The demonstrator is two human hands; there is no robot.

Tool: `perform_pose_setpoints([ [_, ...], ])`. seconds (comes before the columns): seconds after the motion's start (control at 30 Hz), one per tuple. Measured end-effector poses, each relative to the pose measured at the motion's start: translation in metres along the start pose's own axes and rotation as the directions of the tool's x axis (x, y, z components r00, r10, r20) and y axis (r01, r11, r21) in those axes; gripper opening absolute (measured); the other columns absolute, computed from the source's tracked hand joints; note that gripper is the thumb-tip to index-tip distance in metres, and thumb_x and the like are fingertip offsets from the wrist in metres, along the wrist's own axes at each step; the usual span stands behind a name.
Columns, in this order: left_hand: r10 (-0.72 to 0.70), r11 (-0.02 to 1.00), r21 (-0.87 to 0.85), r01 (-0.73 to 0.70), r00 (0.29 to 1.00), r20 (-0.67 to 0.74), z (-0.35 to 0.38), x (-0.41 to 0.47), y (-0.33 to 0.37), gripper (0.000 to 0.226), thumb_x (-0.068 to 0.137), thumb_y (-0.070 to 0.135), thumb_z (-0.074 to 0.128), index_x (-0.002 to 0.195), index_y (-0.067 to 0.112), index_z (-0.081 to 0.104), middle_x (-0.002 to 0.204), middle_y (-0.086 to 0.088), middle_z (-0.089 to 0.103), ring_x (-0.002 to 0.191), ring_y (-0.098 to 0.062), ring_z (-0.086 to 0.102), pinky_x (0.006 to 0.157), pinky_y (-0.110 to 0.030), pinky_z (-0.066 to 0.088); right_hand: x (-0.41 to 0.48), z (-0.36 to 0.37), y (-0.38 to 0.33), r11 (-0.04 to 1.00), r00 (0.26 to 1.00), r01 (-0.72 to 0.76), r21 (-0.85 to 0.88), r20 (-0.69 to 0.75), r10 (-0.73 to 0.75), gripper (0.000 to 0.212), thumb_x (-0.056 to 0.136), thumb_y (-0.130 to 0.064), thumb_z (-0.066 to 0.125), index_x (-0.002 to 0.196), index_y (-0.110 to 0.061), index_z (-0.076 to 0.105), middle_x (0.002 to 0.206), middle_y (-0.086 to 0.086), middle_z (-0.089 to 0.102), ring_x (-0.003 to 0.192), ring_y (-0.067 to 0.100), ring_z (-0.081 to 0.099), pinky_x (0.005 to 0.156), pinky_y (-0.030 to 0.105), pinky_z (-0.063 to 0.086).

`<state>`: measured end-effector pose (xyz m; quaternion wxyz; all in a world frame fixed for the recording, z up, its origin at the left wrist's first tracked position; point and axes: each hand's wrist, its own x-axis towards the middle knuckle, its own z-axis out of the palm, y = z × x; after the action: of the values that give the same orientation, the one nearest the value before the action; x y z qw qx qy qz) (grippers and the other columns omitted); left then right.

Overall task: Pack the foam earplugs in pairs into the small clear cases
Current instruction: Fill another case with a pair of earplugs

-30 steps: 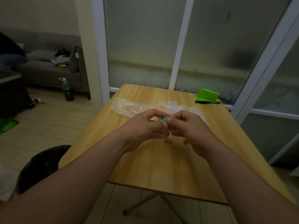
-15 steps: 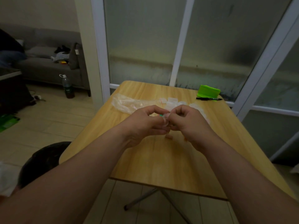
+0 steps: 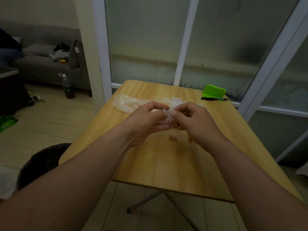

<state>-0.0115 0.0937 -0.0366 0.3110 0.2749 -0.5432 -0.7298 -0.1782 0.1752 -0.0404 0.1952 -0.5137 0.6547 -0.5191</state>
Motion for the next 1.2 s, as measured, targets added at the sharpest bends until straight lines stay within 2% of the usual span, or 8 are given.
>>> perform_pose_setpoints([
  [0.2,-0.113,0.985,-0.116,0.126,0.987,0.112,-0.001,-0.005,0.004,0.039,0.098,-0.012,0.054,0.134,0.004,0.054,0.117,-0.03,0.073,0.106,-0.034,0.077,0.085,-0.036,0.065,0.012,-0.009,0.005,0.993,0.998,-0.022,-0.113,-0.067,0.014,0.015,0.103,-0.03,0.068,0.103,-0.025,0.082,0.094,-0.004,0.078,0.084,0.017,0.073,0.069,0.055,0.064],
  [0.3,-0.125,0.992,0.007,0.127,0.956,0.267,-0.001,-0.008,-0.001,0.037,0.096,-0.008,0.059,0.132,0.003,0.06,0.115,-0.02,0.074,0.101,-0.029,0.074,0.088,-0.036,0.064,0.014,-0.004,0.005,0.993,0.999,0.027,-0.115,-0.025,-0.03,0.015,0.102,-0.025,0.068,0.103,-0.025,0.083,0.095,-0.01,0.079,0.086,0.007,0.072,0.069,0.031,0.058],
  [0.37,-0.135,0.991,0.064,0.121,0.944,0.302,0.001,-0.007,-0.008,0.038,0.094,-0.005,0.056,0.13,0.006,0.063,0.099,-0.01,0.069,0.089,-0.02,0.068,0.076,-0.03,0.06,0.015,0.002,0.003,0.985,0.997,0.073,-0.154,0.011,-0.072,0.015,0.102,-0.025,0.068,0.105,-0.025,0.084,0.095,-0.013,0.078,0.086,0.002,0.071,0.067,0.018,0.05],
  [0.5,-0.204,0.977,-0.019,0.21,0.964,0.169,0.008,-0.007,-0.007,0.023,0.106,0.027,0.05,0.119,0.015,0.065,0.083,-0.005,0.061,0.07,-0.017,0.054,0.058,-0.025,0.041,0.019,0.006,0.001,0.982,0.996,0.076,-0.171,0.055,-0.068,0.017,0.103,-0.03,0.067,0.105,-0.025,0.084,0.093,-0.012,0.078,0.085,0.001,0.069,0.072,0.019,0.049],
  [0.6,-0.242,0.951,-0.186,0.249,0.969,0.059,0.004,-0.003,-0.003,0.049,0.109,0.054,0.043,0.127,0.015,0.066,0.082,-0.007,0.062,0.06,-0.014,0.051,0.052,-0.023,0.039,0.025,-0.004,0.001,0.993,1.0,0.019,-0.114,-0.007,-0.02,0.021,0.104,-0.035,0.064,0.102,-0.025,0.082,0.094,-0.008,0.077,0.09,0.011,0.071,0.077,0.032,0.055],
  [0.73,-0.249,0.928,-0.305,0.214,0.965,-0.079,-0.003,0.002,0.001,0.057,0.11,0.055,0.038,0.131,0.008,0.064,0.085,-0.009,0.065,0.057,-0.013,0.05,0.05,-0.023,0.039,0.033,-0.022,0.012,0.994,0.984,-0.101,-0.043,-0.153,0.093,0.019,0.104,-0.029,0.062,0.108,-0.02,0.079,0.102,0.001,0.077,0.085,0.012,0.07,0.072,0.033,0.056],
  [0.9,-0.269,0.93,-0.302,0.212,0.949,-0.164,-0.008,0.001,-0.001,0.058,0.109,0.059,0.036,0.127,0.014,0.068,0.12,-0.013,0.076,0.073,-0.016,0.062,0.06,-0.026,0.05,0.033,-0.027,0.028,0.986,0.983,-0.109,-0.125,-0.161,0.088,0.017,0.104,-0.024,0.063,0.106,-0.022,0.079,0.099,-0.004,0.076,0.083,0.015,0.071,0.069,0.032,0.053],
  [1.2,-0.249,0.935,-0.302,0.188,0.952,-0.179,-0.01,0.0,-0.003,0.049,0.109,0.052,0.043,0.126,0.015,0.069,0.116,-0.016,0.078,0.077,-0.022,0.068,0.059,-0.029,0.055,0.035,-0.024,0.04,0.925,0.991,-0.049,-0.377,-0.135,-0.003,0.014,0.102,-0.026,0.066,0.104,-0.023,0.08,0.102,-0.007,0.075,0.099,0.014,0.068,0.086,0.035,0.053],
])
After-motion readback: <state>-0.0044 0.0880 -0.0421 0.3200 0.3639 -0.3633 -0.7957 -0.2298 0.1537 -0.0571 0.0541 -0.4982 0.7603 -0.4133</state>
